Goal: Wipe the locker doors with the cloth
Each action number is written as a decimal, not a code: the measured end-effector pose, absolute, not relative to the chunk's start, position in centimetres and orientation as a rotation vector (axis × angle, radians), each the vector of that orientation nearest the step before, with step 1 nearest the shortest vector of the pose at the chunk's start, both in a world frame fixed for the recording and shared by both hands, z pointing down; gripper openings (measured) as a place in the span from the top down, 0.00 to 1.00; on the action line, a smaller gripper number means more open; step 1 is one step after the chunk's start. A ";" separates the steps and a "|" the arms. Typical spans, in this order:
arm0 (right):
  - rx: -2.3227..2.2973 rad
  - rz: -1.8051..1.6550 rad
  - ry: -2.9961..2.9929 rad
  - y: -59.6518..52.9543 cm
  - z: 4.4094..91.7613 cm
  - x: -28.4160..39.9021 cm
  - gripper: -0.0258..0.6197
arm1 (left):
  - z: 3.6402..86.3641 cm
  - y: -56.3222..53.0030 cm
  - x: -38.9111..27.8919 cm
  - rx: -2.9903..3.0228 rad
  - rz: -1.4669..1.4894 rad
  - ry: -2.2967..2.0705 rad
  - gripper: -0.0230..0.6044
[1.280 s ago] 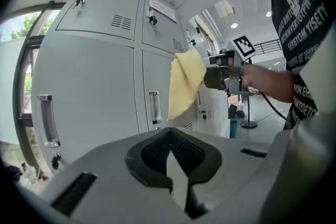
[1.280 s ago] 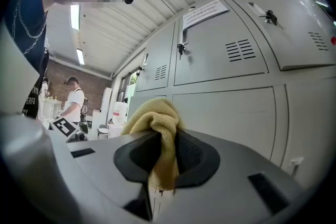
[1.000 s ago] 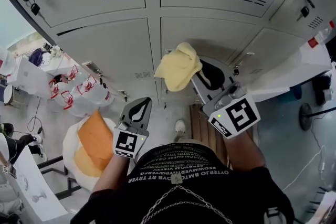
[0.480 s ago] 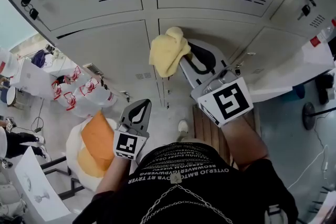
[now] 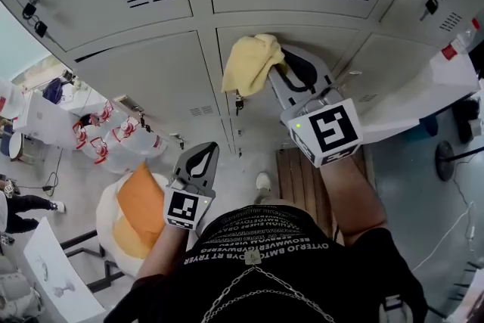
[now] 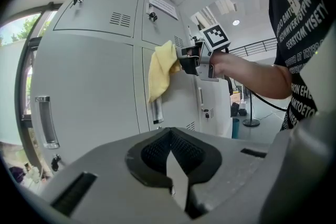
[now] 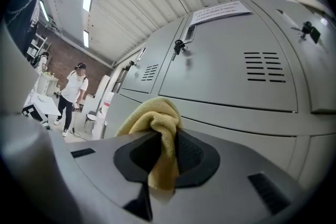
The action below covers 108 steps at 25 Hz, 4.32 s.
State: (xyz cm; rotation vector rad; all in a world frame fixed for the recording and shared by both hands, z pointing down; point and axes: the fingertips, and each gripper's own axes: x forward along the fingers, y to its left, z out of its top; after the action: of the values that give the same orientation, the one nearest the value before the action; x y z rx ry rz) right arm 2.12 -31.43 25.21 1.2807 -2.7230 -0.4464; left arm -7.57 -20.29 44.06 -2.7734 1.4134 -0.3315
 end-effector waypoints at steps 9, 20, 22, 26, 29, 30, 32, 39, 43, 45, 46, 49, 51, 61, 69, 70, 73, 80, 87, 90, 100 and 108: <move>1.394 -0.446 -2.634 -32.9 25.2 6.3 0.87 | 44.0 -20.1 -7.5 -2.772 -0.339 1.399 0.96; 1.516 -0.411 -2.553 -33.4 25.2 11.1 0.86 | 44.0 -19.7 -8.2 -2.772 -0.330 1.402 0.96; 1.568 -0.394 -2.529 -33.3 25.3 12.8 0.86 | 44.0 -19.7 -8.4 -2.771 -0.331 1.403 0.95; 1.680 -0.337 -2.473 -33.2 25.6 16.5 0.86 | 44.1 -19.6 -8.4 -2.780 -0.329 1.400 0.96; 1.671 -0.297 -2.513 -32.2 25.6 16.7 0.86 | 44.1 -19.6 -8.2 -2.779 -0.327 1.377 0.96; 1.642 -0.302 -2.538 -31.7 25.6 16.1 0.86 | 44.0 -19.6 -8.2 -2.774 -0.324 1.368 0.95; 1.561 -0.316 -2.591 -30.4 25.7 14.3 0.86 | 43.9 -19.6 -8.1 -2.771 -0.321 1.366 0.96; 1.217 -0.254 -2.763 -27.7 29.1 5.1 0.86 | 43.9 -19.2 -8.5 -2.776 -0.323 1.393 0.96; 1.108 -0.239 -2.761 -27.9 31.8 0.5 0.86 | 44.3 -18.8 -8.7 -2.785 -0.321 1.417 0.95; 1.100 -0.246 -2.739 -28.8 32.7 -0.8 0.86 | 44.2 -18.6 -8.5 -2.783 -0.317 1.414 0.96; 1.106 -0.258 -2.732 -29.2 32.9 -1.2 0.86 | 44.2 -18.4 -8.5 -2.779 -0.317 1.413 0.96; 1.153 -0.290 -2.689 -30.8 33.1 -1.1 0.86 | 44.1 -18.3 -8.9 -2.769 -0.319 1.428 0.96; 1.167 -0.288 -2.659 -31.5 33.3 -0.6 0.86 | 44.1 -18.3 -9.3 -2.762 -0.316 1.448 0.96; 1.347 -0.237 -2.546 -33.4 33.9 6.6 0.86 | 44.2 -18.5 -9.1 -2.764 -0.306 1.454 0.96; 1.536 -0.173 -2.379 -34.0 36.7 14.8 0.86 | 44.0 -18.7 -8.2 -2.772 -0.308 1.412 0.95; 1.560 -0.156 -2.362 -34.0 37.0 15.8 0.86 | 43.9 -18.7 -8.1 -2.773 -0.309 1.407 0.96; 1.619 -0.112 -2.315 -33.9 37.9 18.1 0.86 | 43.9 -18.6 -7.8 -2.780 -0.312 1.393 0.95; 1.460 -0.115 -2.433 -30.7 39.2 12.8 0.86 | 43.9 -18.4 -7.6 -2.784 -0.313 1.377 0.95; 1.123 -0.203 -2.563 -29.3 40.3 0.6 0.86 | 43.8 -17.6 -8.4 -2.775 -0.315 1.396 0.96; 1.079 -0.220 -2.567 -29.9 40.5 -1.9 0.86 | 43.6 -17.3 -9.4 -2.759 -0.309 1.440 0.96; 1.150 -0.205 -2.494 -32.6 42.4 -1.0 0.86 | 43.6 -17.5 -11.3 -2.731 -0.323 1.510 0.95; 1.313 -0.116 -2.421 -33.8 44.0 7.6 0.85 | 43.5 -18.4 -10.3 -2.748 -0.313 1.474 0.96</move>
State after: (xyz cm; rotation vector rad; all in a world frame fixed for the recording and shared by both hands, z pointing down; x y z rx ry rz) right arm 7.60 -33.83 44.02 1.3125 -2.4208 -0.1159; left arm -10.32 -18.42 43.50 -2.7476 1.4739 -0.3129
